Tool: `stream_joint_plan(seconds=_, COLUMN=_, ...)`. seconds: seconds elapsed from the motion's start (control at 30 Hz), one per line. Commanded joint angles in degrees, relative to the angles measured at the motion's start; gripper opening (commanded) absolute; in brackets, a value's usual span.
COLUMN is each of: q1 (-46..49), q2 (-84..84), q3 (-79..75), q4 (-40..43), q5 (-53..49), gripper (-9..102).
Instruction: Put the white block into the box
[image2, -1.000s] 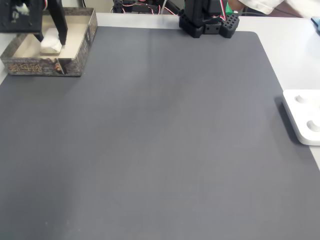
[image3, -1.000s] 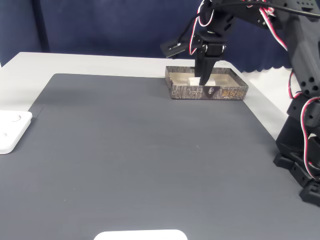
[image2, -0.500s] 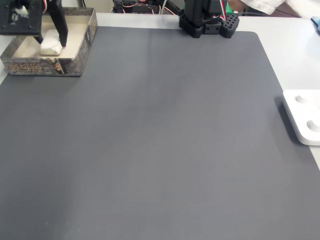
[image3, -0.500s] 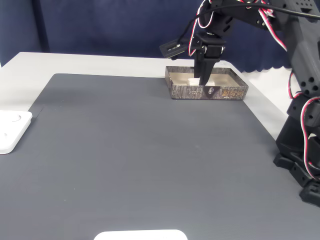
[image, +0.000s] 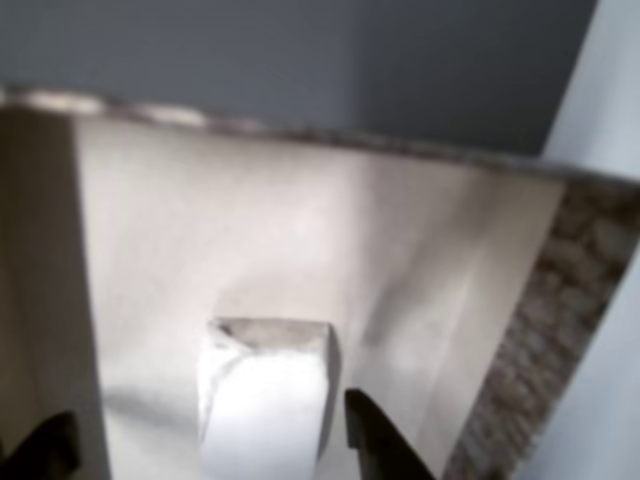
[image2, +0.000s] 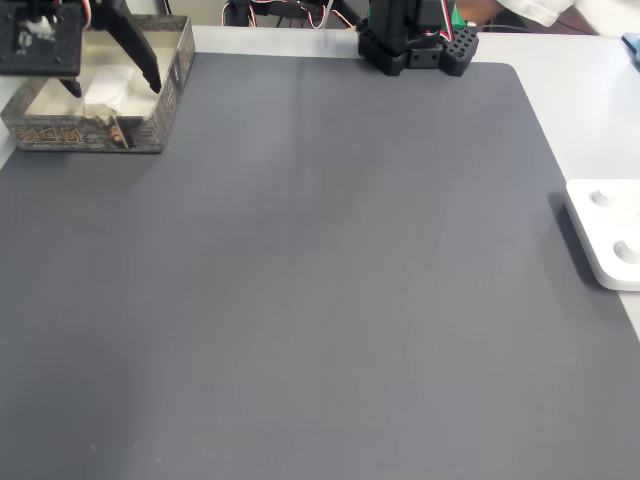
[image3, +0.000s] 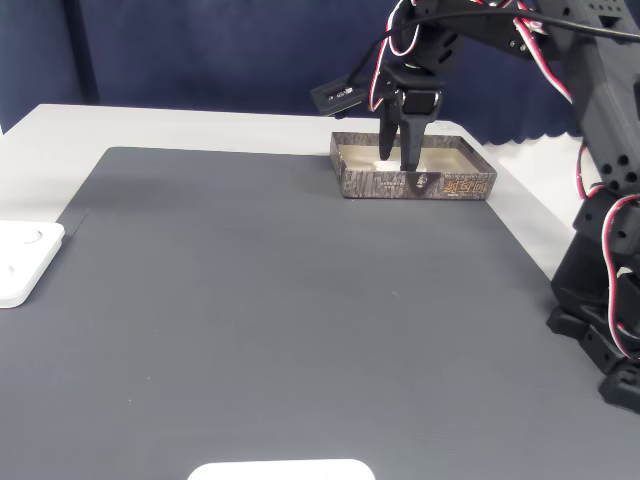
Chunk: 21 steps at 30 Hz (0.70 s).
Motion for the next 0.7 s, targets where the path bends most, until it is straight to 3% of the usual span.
stream_joint_plan(seconds=0.0, q1=-1.49, q2=9.05, q3=-2.02, q4=-1.05, q5=0.70, gripper=42)
stream_joint_plan(seconds=0.67, q1=-5.45, q2=36.65, q3=18.98, q4=-0.70, q5=-2.02, gripper=42)
